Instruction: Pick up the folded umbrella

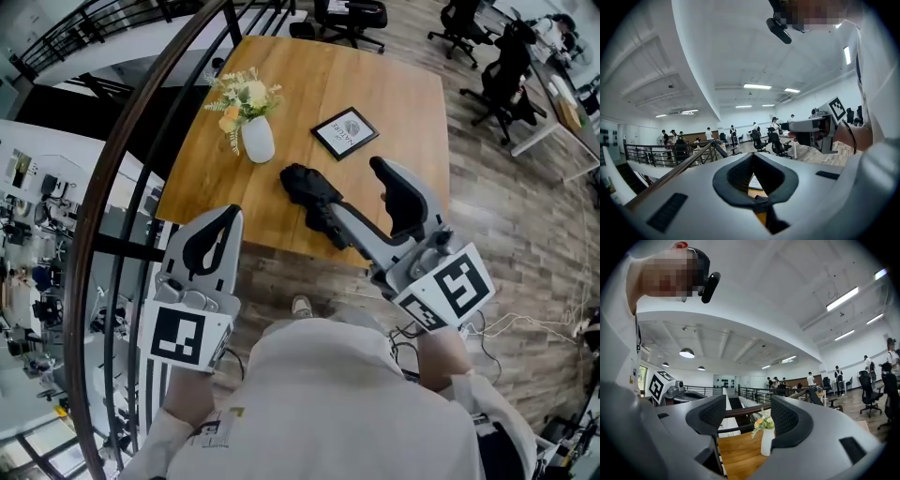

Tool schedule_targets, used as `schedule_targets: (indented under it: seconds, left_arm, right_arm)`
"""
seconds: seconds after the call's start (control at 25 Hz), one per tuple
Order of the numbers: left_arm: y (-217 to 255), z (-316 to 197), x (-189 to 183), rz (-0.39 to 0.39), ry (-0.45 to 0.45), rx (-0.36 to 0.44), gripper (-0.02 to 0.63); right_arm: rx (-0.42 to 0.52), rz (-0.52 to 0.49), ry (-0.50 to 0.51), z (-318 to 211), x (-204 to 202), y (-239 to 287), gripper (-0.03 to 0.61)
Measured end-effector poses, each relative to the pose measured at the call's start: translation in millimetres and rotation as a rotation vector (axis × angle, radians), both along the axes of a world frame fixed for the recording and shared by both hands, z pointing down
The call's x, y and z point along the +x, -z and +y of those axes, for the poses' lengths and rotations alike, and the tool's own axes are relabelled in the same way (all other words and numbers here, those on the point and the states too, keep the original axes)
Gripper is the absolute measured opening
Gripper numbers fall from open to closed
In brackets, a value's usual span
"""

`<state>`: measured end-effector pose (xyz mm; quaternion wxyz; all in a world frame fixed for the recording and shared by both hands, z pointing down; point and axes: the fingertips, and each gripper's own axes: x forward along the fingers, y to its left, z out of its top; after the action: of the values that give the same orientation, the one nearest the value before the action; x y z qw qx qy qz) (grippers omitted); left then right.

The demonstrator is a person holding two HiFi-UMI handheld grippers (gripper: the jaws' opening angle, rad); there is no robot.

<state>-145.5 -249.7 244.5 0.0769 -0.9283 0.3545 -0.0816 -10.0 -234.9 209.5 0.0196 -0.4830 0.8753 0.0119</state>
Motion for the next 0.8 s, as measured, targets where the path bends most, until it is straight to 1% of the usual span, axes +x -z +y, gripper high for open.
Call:
schedule_targets:
  seconds: [0.2,0.44,0.52,0.64,0.8]
  left_arm:
    - [-17.6,-3.7,-6.6,0.012,0.032,-0.032,0.015]
    - [-21.2,-14.2,-5.4,0.002,0.074,-0.057,0.015]
    - [-24.5,-11.8,-0.3,0.006,0.095,-0.069,0.015]
    - [-34.1,-6.7,10.2,-0.009,0.121,-0.08,0.015]
    - [-51.1,-10.0,20.1,0.004,0.156,-0.136,0.015]
  right_arm:
    - [-0.035,0.019,0.027,-7.9,-7.6,-15.9,0.305]
    - [-0.079,0.023,0.06,-30.6,-5.9,-27.9,0.305]
    - [-0.098,0.023,0.083,-33.1,-1.4,-36.2,0.305]
    - [-0.132,0.017,0.1,-33.2,9.1,-52.0,0.305]
    - [-0.197,0.019,0.123,-42.8,19.5,-78.3,0.305]
